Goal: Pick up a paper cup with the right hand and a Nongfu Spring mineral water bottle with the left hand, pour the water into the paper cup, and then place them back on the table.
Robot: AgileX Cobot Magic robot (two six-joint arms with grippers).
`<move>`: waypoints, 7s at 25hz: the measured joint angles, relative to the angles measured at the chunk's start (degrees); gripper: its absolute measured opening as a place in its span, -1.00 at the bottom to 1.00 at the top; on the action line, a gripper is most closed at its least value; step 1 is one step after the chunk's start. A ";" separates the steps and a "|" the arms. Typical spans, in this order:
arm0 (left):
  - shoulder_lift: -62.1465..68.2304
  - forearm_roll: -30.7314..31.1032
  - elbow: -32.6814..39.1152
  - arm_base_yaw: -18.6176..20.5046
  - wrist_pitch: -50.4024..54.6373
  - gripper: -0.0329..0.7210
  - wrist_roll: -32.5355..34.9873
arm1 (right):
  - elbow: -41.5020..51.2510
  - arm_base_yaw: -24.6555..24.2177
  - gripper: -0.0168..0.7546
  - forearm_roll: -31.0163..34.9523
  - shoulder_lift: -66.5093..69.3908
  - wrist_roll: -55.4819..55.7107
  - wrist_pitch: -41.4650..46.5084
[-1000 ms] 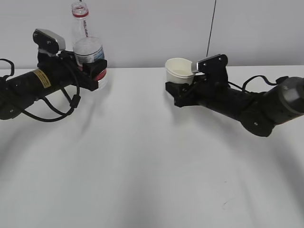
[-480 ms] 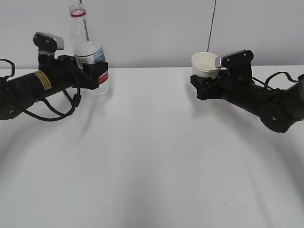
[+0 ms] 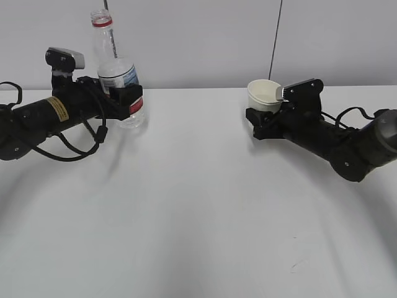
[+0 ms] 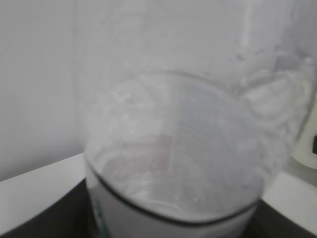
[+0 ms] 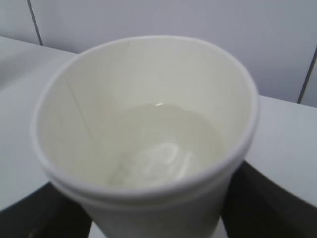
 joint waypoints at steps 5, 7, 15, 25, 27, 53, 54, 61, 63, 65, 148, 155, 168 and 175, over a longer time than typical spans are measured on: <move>0.01 0.00 0.00 0.00 -0.04 0.09 0.00 | -3.07 0.00 0.36 0.04 2.50 0.00 -0.76; 0.01 0.00 0.00 0.00 -0.04 0.09 0.00 | -3.91 0.00 0.36 0.04 3.43 0.00 -0.76; 0.01 -0.21 0.00 0.00 -0.04 0.09 -0.05 | -4.95 0.00 0.36 0.04 4.03 -0.12 -0.20; 0.01 -0.21 0.00 0.00 -0.04 0.09 -0.09 | -6.07 0.00 0.37 -1.02 5.43 -0.46 0.13; 0.01 -0.21 0.00 0.00 -0.04 0.09 -0.09 | -6.07 0.00 0.44 -1.24 5.43 -0.46 0.13; 0.01 -0.21 0.00 0.00 -0.04 0.09 -0.09 | -3.38 0.00 0.64 -1.59 5.31 0.68 1.17; 0.01 -0.21 0.00 0.00 -0.04 0.09 -0.09 | -2.90 0.00 0.64 -1.59 4.91 0.68 1.17; 0.01 -0.21 0.00 0.00 -0.04 0.09 -0.09 | 0.93 0.00 0.64 -0.85 1.36 -1.29 1.17; 0.01 -0.21 0.00 0.00 -0.04 0.09 -0.09 | 1.97 0.00 0.64 0.08 0.66 -1.45 1.06; 0.01 -0.21 0.00 0.00 -0.04 0.09 -0.09 | 3.12 0.00 0.64 1.66 0.29 -2.31 0.83; -37.11 -7.17 20.57 -11.45 50.21 0.61 -1.69 | 16.11 7.57 0.58 -5.52 -31.60 9.41 49.43; -42.45 -20.52 19.06 -21.55 81.90 0.45 -0.17 | 3.00 13.65 0.56 3.04 -31.60 -0.93 90.33; -50.60 -51.20 10.85 -24.00 121.15 0.28 29.54 | 0.59 13.88 0.56 34.46 -37.11 -27.02 111.22; -67.20 -47.54 11.00 -24.00 122.04 0.28 29.87 | 6.41 13.89 0.56 35.78 -57.85 -27.39 111.98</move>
